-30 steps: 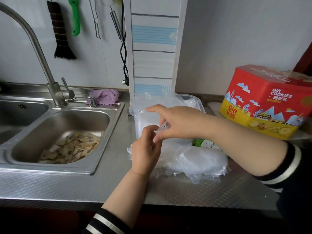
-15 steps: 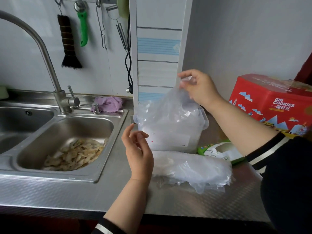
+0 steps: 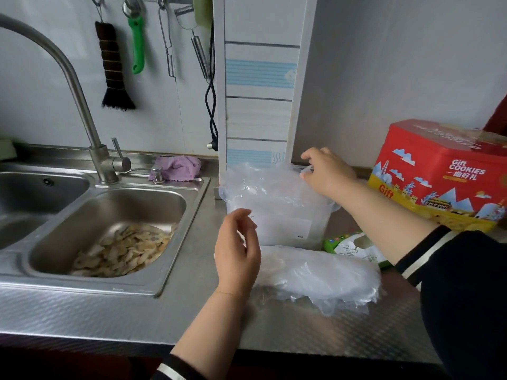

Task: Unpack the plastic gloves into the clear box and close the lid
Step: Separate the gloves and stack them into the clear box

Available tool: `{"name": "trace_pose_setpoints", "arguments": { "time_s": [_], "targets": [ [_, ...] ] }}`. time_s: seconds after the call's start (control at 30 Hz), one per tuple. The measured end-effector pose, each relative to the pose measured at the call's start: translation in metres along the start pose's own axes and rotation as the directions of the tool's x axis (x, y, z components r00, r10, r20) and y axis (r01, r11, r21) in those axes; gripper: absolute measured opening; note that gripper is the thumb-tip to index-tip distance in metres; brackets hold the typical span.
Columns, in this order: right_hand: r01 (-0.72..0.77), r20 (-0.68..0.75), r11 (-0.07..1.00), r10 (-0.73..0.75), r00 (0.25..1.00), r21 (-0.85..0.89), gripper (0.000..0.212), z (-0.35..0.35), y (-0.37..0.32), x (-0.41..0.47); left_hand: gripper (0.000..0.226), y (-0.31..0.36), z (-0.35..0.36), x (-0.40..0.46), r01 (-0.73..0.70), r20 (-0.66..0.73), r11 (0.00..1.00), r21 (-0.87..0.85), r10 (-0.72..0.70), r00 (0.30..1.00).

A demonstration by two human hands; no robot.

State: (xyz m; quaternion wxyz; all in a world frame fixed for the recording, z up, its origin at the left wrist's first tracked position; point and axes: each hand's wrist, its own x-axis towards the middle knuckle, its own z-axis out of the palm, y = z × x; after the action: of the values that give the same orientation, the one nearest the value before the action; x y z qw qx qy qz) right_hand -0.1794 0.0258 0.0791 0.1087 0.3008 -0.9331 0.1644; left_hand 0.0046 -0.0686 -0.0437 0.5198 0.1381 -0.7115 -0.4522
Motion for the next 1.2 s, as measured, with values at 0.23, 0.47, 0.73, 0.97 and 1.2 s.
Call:
{"name": "trace_pose_setpoints", "arguments": {
  "time_s": [0.23, 0.47, 0.73, 0.97, 1.2],
  "targets": [
    [-0.001, -0.056, 0.978, -0.011, 0.998, -0.207, 0.053, 0.000, 0.014, -0.004, 0.030, -0.001, 0.010, -0.008, -0.421, 0.480, 0.884, 0.203, 0.285, 0.830],
    [-0.088, -0.025, 0.993, 0.090, 0.996, 0.083, 0.046, 0.004, 0.033, -0.005, 0.036, -0.016, 0.021, -0.012, -0.527, 0.668, 0.811, 0.256, 0.245, 0.702],
    [-0.078, -0.229, 0.884, 0.203, 0.952, 0.460, 0.014, 0.009, 0.034, -0.010, 0.007, -0.009, 0.024, -0.015, -0.554, 0.551, 0.806, 0.210, 0.371, 0.748],
    [0.100, -0.237, 0.991, -0.076, 0.968, 0.093, 0.011, 0.011, 0.012, -0.011, 0.018, 0.003, 0.019, -0.019, -0.583, 0.433, 0.776, 0.240, 0.452, 0.780],
    [-0.002, -0.133, 0.998, -0.006, 0.991, -0.064, 0.016, 0.009, 0.001, -0.004, 0.063, 0.032, 0.027, 0.027, -0.528, 0.469, 0.616, 0.585, 0.274, 0.840]
  ]
}}
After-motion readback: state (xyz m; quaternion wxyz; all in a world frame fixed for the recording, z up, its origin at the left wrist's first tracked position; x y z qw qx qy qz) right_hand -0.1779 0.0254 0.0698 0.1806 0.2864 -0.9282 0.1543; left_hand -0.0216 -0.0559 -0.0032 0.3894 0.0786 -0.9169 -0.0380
